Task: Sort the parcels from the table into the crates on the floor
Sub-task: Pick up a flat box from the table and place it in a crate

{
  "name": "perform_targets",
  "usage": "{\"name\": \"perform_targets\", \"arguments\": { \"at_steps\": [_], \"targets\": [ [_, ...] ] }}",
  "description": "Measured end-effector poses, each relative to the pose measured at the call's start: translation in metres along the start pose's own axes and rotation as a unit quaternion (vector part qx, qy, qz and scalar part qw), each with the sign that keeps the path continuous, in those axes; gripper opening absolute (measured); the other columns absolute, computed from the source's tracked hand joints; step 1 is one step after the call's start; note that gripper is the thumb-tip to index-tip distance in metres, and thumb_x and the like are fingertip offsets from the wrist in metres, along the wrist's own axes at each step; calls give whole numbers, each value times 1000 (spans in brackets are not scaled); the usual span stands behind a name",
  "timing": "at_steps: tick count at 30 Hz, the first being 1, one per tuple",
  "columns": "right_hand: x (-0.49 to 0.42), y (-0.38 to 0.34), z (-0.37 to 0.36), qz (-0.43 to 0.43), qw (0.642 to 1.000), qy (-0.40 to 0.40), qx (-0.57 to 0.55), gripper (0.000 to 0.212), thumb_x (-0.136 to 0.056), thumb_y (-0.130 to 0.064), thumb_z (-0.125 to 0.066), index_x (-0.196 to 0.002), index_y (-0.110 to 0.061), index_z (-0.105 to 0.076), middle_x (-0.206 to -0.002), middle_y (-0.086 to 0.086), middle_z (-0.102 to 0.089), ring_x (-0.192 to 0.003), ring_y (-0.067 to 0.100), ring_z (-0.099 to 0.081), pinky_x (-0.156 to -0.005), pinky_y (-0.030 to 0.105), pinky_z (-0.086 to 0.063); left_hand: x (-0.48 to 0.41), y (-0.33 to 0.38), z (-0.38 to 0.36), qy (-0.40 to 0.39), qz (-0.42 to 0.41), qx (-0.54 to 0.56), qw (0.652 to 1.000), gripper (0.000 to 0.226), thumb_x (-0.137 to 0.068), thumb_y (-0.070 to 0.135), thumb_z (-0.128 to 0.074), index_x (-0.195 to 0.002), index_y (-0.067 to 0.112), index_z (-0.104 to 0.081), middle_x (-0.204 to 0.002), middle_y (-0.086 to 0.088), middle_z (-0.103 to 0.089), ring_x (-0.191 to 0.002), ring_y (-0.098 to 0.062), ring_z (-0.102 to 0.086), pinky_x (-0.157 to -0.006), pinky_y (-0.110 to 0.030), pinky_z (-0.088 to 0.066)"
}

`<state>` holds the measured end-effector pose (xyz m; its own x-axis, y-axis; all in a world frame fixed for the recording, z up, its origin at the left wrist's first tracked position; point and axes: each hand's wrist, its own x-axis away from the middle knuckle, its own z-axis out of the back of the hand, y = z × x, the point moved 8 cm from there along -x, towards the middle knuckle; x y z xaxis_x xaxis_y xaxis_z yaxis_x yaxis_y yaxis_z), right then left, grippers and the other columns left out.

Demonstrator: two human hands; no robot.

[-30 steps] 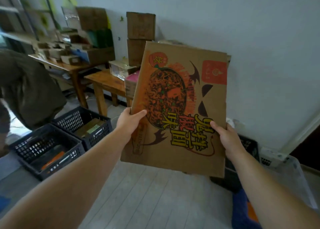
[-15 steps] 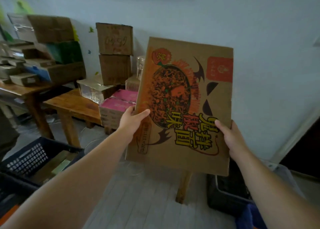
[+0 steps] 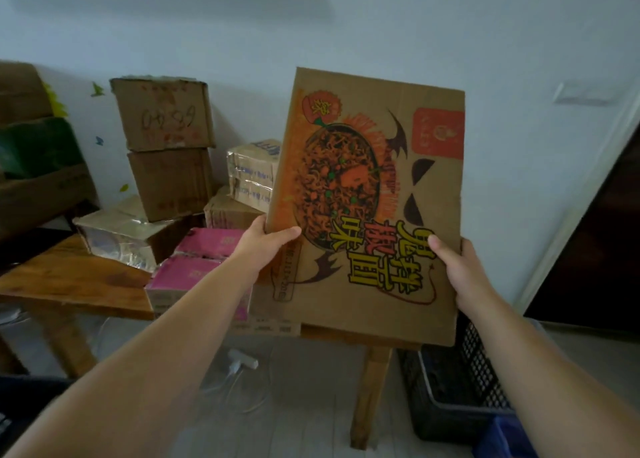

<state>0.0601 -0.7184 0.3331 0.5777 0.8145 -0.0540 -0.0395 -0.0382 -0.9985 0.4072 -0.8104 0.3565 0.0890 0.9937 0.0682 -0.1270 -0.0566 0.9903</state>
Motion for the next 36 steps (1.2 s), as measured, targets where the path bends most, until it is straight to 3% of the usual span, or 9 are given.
{"name": "perform_targets", "arguments": {
  "at_steps": [3,6,11,14,16,20,26,32,36],
  "targets": [
    [-8,-5,3,-21,998,-45,-47,43,-85,-36,-67,-121,-22,-47,-117,7,-64,-101,27,-64,-81,45,-54,-5,0,-12,-116,28,61,991,57,-80,21,-72,-125,41,-43,-103,-4,-69,-85,-21,-70,-64,-33,-55],
    [-14,-15,7,-29,993,-88,-73,29,-93,-28,-56,-121,-26,-49,-101,4,-70,-88,23,-68,-67,37,-53,-12,7,-17,-142,16,86,986,42,-82,20,-68,-111,45,-51,-89,-3,-74,-79,-21,-72,-57,-32,-56],
    [-22,-23,18,-51,989,-122,-67,29,-94,-27,-47,-122,-25,-54,-103,9,-70,-87,27,-68,-67,40,-54,-18,23,-30,-113,-27,85,990,29,-83,28,-68,-105,41,-54,-87,-1,-75,-78,-20,-72,-59,-29,-56],
    [-29,-34,26,-31,991,-110,-69,25,-93,-27,-48,-118,-23,-54,-100,9,-70,-79,24,-69,-61,35,-54,-19,22,-31,-96,-20,74,992,35,-82,37,-67,-111,28,-50,-99,-5,-70,-88,-24,-68,-75,-40,-55],
    [-31,-37,32,-30,991,-100,-80,26,-94,-33,-48,-112,-19,-61,-99,11,-72,-78,25,-70,-63,35,-53,-17,24,-33,-112,-24,76,991,33,-79,40,-66,-107,27,-53,-101,-6,-69,-89,-25,-68,-78,-44,-54],
    [-33,-44,43,-15,983,-121,-137,48,-97,-45,-36,-86,-26,-79,-97,5,-75,-82,20,-72,-64,34,-55,-12,41,-45,-183,-62,114,974,43,-66,39,-72,-106,30,-60,-90,-1,-74,-80,-21,-72,-58,-32,-56],
    [-30,-71,47,30,959,-203,-193,44,-97,-45,-35,-101,-29,-76,-110,4,-72,-97,20,-70,-69,32,-58,-16,57,-49,-156,-108,190,963,36,-74,42,-63,-103,22,-68,-103,-4,-72,-90,-18,-69,-73,-30,-53],
    [-37,-86,59,36,962,-175,-207,49,-93,-47,-35,-94,-23,-77,-97,2,-74,-85,17,-71,-68,27,-58,-4,74,-76,-210,-104,205,950,56,-61,73,-59,-102,37,-73,-112,-1,-70,-101,-20,-67,-72,-33,-56],
    [-37,-70,63,-16,961,-142,-235,60,-91,-60,-32,-91,-23,-79,-103,6,-73,-90,19,-70,-84,33,-52,1,78,-83,-222,-78,194,952,56,-66,76,-47,-97,38,-74,-106,-2,-72,-96,-20,-69,-65,-31,-57]
  ]
}}
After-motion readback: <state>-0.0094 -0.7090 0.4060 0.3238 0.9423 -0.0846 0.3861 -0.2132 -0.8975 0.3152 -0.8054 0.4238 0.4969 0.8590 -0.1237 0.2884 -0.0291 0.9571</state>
